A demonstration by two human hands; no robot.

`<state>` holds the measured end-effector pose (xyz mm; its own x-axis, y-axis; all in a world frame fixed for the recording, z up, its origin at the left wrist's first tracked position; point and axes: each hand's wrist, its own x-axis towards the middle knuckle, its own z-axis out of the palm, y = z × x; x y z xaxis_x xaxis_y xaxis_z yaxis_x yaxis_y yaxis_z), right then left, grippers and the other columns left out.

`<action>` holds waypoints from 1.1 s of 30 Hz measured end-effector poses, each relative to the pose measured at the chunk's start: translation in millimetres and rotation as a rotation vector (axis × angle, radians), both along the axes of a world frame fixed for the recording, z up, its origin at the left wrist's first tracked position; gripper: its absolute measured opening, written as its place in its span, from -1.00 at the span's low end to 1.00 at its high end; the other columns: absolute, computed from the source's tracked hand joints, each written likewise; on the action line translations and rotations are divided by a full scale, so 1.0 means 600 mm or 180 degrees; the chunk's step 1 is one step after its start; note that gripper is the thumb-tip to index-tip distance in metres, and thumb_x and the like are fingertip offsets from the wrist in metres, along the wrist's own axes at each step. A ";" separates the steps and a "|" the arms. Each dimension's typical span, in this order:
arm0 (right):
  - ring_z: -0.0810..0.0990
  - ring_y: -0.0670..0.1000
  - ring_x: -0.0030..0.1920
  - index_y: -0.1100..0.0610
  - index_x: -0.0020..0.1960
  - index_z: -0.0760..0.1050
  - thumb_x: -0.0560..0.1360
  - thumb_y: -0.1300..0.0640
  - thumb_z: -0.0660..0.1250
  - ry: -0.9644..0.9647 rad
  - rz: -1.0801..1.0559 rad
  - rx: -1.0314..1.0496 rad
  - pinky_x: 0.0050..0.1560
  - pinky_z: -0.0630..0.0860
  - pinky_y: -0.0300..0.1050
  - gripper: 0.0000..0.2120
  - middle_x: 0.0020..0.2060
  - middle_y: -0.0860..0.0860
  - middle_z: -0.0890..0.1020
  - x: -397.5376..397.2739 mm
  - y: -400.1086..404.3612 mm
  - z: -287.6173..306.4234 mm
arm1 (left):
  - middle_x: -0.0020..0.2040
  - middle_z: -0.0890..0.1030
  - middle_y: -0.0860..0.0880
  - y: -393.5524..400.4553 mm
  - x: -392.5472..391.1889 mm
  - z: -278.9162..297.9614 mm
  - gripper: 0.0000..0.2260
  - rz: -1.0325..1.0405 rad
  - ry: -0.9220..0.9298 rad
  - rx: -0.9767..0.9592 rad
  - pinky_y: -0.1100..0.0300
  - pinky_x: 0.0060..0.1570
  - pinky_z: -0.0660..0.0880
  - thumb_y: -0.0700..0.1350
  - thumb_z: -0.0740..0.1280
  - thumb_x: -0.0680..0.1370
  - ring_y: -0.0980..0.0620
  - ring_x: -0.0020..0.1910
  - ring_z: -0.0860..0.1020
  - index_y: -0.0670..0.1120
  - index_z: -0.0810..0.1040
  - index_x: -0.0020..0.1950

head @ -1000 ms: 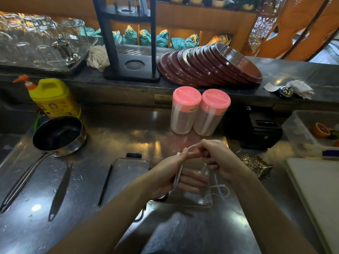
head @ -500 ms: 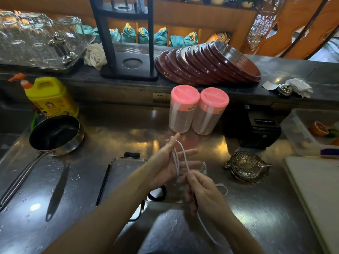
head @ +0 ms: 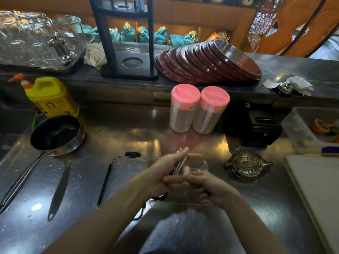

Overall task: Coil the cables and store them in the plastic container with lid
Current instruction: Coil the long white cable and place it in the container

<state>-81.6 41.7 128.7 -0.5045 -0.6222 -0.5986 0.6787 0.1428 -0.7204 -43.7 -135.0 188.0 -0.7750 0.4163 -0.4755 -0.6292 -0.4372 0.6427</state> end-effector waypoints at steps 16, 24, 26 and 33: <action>0.48 -0.07 -0.41 0.19 -0.09 0.70 0.60 0.17 0.33 0.1962 -0.0026 0.1254 -0.36 0.41 -0.09 -0.80 -0.43 -0.05 0.59 -0.021 -0.038 0.074 | -0.25 0.68 -0.23 0.003 0.002 -0.061 -0.55 -0.0019 0.0142 -0.1832 0.30 -0.57 0.23 0.18 0.14 0.69 0.09 -0.63 0.34 -0.15 0.63 0.07; 0.59 -0.05 -0.38 0.18 0.01 0.60 0.70 0.16 0.21 0.1922 -0.0706 0.0827 -0.35 0.50 -0.15 -0.78 -0.32 0.06 0.67 0.060 -0.057 0.070 | -0.13 0.73 -0.07 0.019 -0.015 -0.062 -0.67 0.0906 0.0076 -0.1599 0.07 -0.11 0.54 0.10 0.18 0.69 -0.04 -0.21 0.67 -0.10 0.63 0.11; 0.55 -0.03 -0.46 0.20 -0.03 0.55 0.71 0.11 0.18 0.1753 -0.0742 0.0701 -0.45 0.44 -0.10 -0.74 -0.38 0.06 0.64 0.082 -0.059 0.062 | -0.08 0.76 -0.12 0.018 -0.021 -0.042 -0.67 0.1003 0.0019 -0.1092 0.10 -0.09 0.59 0.05 0.15 0.71 -0.12 -0.10 0.71 -0.16 0.51 0.25; 0.20 -0.05 -0.55 0.15 -0.25 0.44 0.53 -0.18 0.28 0.1119 -0.0652 0.0395 -0.55 0.07 -0.16 -0.60 -0.50 0.07 0.29 0.113 -0.039 0.002 | -0.59 0.31 0.03 -0.002 -0.032 -0.019 -0.53 0.1301 0.0149 -0.0284 0.04 -0.12 0.65 0.08 0.10 0.71 -0.10 -0.31 0.70 -0.28 0.43 0.39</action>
<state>-13.8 18.1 130.0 -0.7970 -0.4219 -0.4322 0.4182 0.1309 -0.8989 -62.9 -136.0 176.8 -0.8895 0.0288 -0.4560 -0.3846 -0.5861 0.7131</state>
